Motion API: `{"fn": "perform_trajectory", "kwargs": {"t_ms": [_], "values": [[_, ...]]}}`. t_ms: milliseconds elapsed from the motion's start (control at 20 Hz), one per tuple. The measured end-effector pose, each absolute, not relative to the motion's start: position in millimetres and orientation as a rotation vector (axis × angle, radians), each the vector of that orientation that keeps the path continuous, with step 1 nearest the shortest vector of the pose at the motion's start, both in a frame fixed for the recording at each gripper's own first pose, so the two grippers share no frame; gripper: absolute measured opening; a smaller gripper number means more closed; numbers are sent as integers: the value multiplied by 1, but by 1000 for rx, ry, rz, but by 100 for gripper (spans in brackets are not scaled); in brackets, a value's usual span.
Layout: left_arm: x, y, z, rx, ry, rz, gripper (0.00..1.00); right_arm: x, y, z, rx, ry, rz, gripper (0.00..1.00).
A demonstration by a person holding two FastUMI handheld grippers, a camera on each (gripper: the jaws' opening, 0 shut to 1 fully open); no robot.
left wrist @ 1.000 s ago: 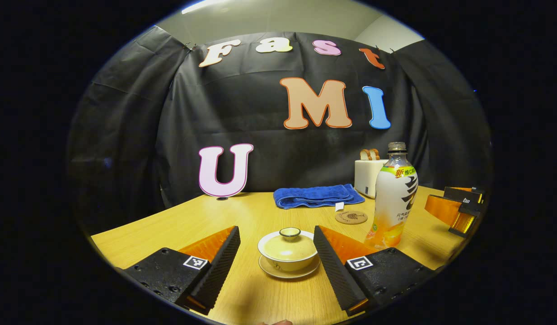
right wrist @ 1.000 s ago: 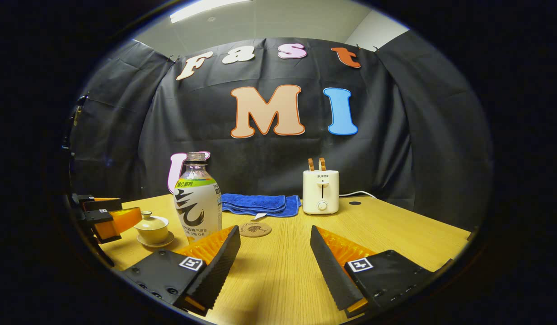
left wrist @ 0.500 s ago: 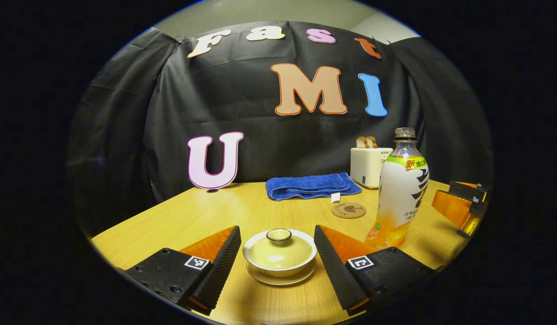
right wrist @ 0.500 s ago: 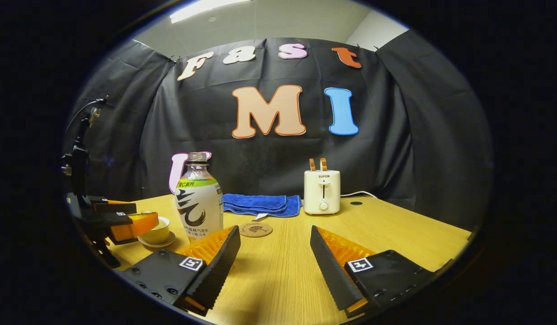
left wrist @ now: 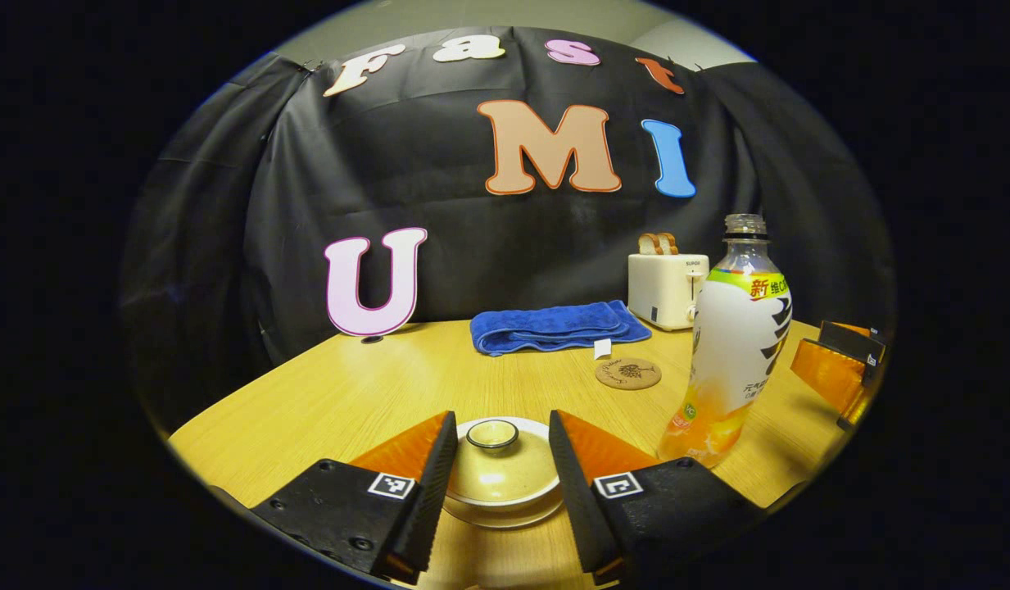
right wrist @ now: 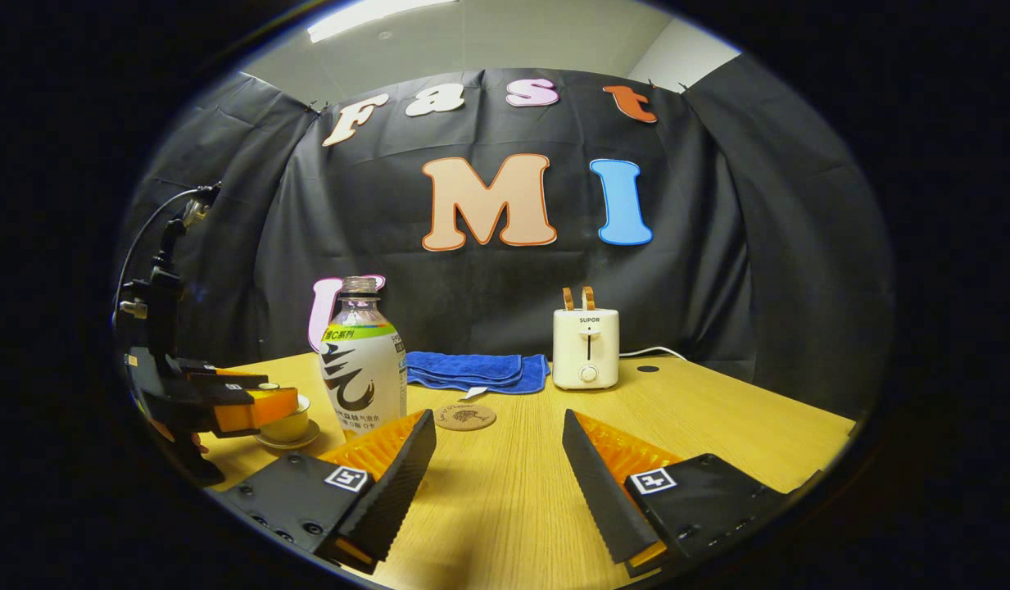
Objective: Open the teacup lid with one hand, grasp the water bottle and pour water into the teacup with the other hand; after pouring, place the water bottle on the coaster and then close the teacup lid.
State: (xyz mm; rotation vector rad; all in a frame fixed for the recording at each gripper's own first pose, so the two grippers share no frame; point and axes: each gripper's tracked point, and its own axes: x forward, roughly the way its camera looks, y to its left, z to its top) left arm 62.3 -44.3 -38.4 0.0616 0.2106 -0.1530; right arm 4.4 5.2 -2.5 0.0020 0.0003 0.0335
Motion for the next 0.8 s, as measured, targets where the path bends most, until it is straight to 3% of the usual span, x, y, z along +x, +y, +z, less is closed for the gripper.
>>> {"fn": "perform_trajectory", "kwargs": {"t_ms": [50,150,250,550,600,800], "values": [[63,-45,-38,61,207,-156,61,4,6,-3,2,0,34,100],[65,-45,-38,62,204,-159,56,4,6,-3,2,0,37,95],[65,-45,-37,64,200,-166,50,4,6,-3,2,0,37,99],[67,-41,-36,71,190,-161,34,4,7,-3,2,0,44,95],[62,-40,-35,66,196,-161,27,4,8,-3,2,0,48,99],[66,-41,-35,60,187,-166,24,3,14,-3,3,1,79,99]]}}
